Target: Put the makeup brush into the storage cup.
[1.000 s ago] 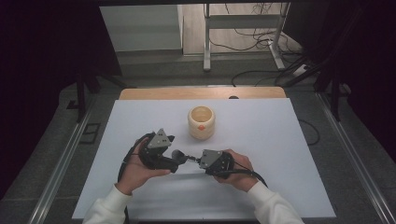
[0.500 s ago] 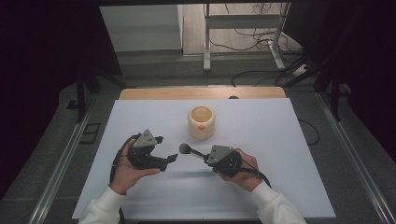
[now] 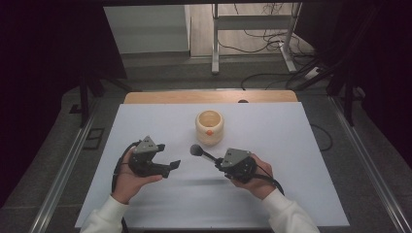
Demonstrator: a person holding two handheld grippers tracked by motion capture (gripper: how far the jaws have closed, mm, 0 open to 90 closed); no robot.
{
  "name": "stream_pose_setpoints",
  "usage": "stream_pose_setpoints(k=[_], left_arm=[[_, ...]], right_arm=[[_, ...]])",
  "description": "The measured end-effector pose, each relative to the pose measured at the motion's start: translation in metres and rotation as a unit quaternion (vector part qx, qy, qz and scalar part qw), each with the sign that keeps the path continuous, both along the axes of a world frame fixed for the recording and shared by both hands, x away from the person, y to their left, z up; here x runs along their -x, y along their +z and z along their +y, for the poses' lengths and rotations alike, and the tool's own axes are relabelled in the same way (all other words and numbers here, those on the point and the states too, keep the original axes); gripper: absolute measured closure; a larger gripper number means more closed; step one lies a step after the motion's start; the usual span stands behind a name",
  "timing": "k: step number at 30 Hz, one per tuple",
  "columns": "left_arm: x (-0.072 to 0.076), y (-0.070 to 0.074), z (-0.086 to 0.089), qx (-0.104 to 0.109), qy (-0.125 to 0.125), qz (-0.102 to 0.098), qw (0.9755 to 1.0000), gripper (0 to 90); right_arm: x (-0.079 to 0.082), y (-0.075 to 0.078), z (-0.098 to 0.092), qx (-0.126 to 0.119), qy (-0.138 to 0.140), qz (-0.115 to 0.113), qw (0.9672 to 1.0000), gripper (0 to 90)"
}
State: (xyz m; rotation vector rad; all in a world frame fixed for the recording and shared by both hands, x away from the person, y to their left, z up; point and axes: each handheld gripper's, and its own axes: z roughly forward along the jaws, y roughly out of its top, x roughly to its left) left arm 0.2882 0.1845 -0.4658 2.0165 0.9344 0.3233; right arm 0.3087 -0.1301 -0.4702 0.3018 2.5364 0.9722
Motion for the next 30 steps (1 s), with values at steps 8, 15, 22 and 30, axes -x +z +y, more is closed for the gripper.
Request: stream_pose_setpoints(k=[8, 15, 22, 30], left_arm=[[0.0001, -0.0016, 0.0037, 0.004, 0.002, 0.004, 1.0000, 18.3], [-0.0009, -0.0031, 0.0040, 0.007, 0.005, 0.008, 0.9999, 17.7], [-0.0010, -0.0020, 0.0016, 0.032, -0.001, 0.010, 0.9994, 17.6], [-0.0008, -0.0008, -0.0041, 0.055, -0.009, 0.010, 0.9984, 17.6]], right_arm=[[-0.0002, 0.0016, -0.0017, -0.002, -0.005, -0.003, 1.0000, 75.1], [-0.0007, 0.0025, -0.0032, -0.010, -0.010, -0.002, 0.9999, 75.1], [-0.0010, 0.0039, -0.0040, -0.019, -0.011, -0.004, 0.9997, 75.1], [-0.0008, 0.0071, -0.0055, -0.035, -0.015, -0.006, 0.9993, 75.1]])
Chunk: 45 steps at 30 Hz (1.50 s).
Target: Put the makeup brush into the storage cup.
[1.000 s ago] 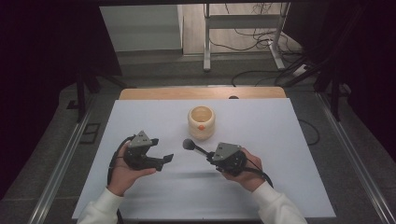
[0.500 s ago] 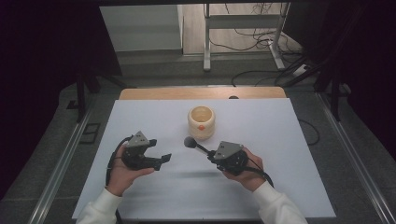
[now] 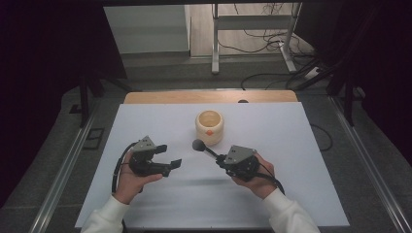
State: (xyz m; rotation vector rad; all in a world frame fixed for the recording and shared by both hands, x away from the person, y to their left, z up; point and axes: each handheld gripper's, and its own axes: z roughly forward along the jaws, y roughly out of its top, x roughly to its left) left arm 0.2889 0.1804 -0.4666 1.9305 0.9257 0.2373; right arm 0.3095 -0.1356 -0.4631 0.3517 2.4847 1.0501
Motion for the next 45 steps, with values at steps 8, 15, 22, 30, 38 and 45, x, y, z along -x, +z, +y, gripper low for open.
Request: stream_pose_setpoints(k=[8, 15, 22, 30, 38, 45], left_arm=[[0.000, 0.002, -0.011, 0.013, -0.009, -0.007, 0.9998, 17.2], [0.000, 0.002, -0.013, 0.031, -0.008, -0.009, 0.9994, 16.8], [0.001, 0.002, -0.022, 0.061, -0.018, -0.017, 0.9978, 16.9], [-0.001, -0.001, -0.038, 0.075, -0.037, -0.015, 0.9964, 17.3], [-0.001, -0.002, -0.047, 0.094, -0.041, -0.020, 0.9945, 19.9], [-0.006, -0.004, -0.051, 0.125, -0.043, -0.021, 0.9910, 23.0]], right_arm=[[0.001, 0.002, 0.002, -0.010, 0.001, -0.002, 0.9999, 75.1], [0.002, 0.003, 0.004, -0.014, 0.005, -0.005, 0.9999, 75.1], [0.003, 0.004, 0.006, -0.029, 0.002, -0.002, 0.9996, 75.1], [0.005, 0.007, 0.007, -0.058, -0.005, 0.001, 0.9983, 75.1], [0.006, 0.005, 0.011, -0.064, -0.006, 0.003, 0.9979, 75.1], [0.006, 0.003, 0.014, -0.068, -0.006, 0.003, 0.9977, 75.1]])
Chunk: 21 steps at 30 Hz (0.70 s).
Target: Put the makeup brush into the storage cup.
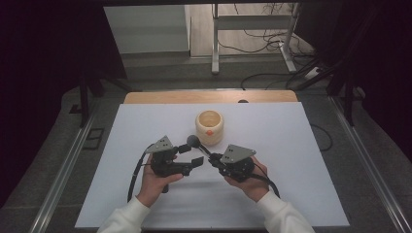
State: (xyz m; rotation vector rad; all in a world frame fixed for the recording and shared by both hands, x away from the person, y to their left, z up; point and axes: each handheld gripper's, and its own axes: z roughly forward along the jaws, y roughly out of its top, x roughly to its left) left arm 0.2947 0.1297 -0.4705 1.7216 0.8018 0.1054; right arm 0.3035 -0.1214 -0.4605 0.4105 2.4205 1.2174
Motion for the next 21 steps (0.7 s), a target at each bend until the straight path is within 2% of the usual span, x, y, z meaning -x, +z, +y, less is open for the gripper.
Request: stream_pose_setpoints(k=[3, 10, 13, 18, 21], left_arm=[[-0.003, -0.002, -0.001, 0.023, -0.007, 0.006, 0.9997, 25.0], [-0.007, -0.004, -0.003, 0.045, -0.014, 0.004, 0.9989, 32.0], [-0.006, -0.005, -0.006, 0.049, -0.020, -0.004, 0.9986, 39.0], [-0.007, -0.006, -0.006, 0.062, -0.031, -0.002, 0.9976, 57.5], [-0.008, -0.007, -0.006, 0.062, -0.034, 0.001, 0.9975, 66.6]], right_arm=[[0.000, -0.001, 0.002, 0.000, 0.000, 0.000, 1.0000, 75.1], [0.001, -0.002, 0.004, -0.001, 0.002, -0.001, 1.0000, 75.0], [0.002, -0.003, 0.006, -0.001, 0.005, 0.001, 1.0000, 75.1], [0.003, -0.005, 0.010, 0.000, 0.010, 0.003, 1.0000, 75.0], [0.003, -0.005, 0.011, 0.000, 0.012, 0.004, 0.9999, 75.0]])
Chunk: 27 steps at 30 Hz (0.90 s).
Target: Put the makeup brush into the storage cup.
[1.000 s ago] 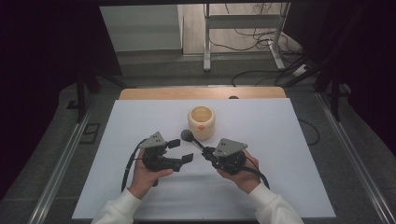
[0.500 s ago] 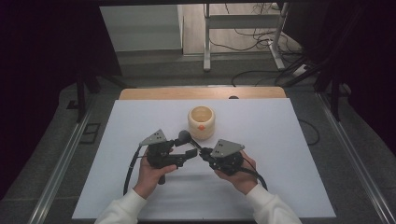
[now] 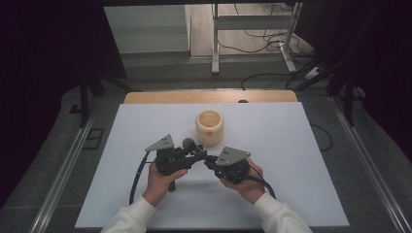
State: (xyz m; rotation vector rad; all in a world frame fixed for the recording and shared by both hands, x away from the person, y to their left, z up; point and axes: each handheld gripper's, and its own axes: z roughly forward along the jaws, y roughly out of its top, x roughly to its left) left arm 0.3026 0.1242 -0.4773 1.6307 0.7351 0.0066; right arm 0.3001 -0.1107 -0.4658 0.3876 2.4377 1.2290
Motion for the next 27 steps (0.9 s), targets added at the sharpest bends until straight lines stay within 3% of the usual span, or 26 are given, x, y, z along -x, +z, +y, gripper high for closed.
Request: stream_pose_setpoints(k=[6, 14, 18, 22, 27], left_arm=[[0.000, 0.000, 0.001, 0.005, -0.008, 0.003, 1.0000, 70.5], [0.002, 0.002, 0.002, 0.000, -0.001, -0.008, 1.0000, 70.9], [0.002, 0.003, 0.006, -0.003, 0.013, -0.013, 0.9998, 71.0], [0.001, 0.004, 0.012, -0.001, 0.022, -0.015, 0.9996, 71.0], [0.000, 0.005, 0.018, 0.001, 0.030, -0.018, 0.9994, 71.0]], right_arm=[[0.000, 0.000, 0.000, -0.002, 0.002, 0.001, 1.0000, 74.9], [-0.001, 0.000, -0.001, -0.015, 0.001, 0.008, 0.9999, 72.8], [-0.003, -0.001, -0.003, -0.020, -0.005, 0.020, 0.9996, 62.2], [-0.004, -0.002, -0.006, -0.024, -0.019, 0.031, 0.9991, 45.8], [-0.005, -0.003, -0.013, -0.024, -0.024, 0.045, 0.9984, 37.6]])
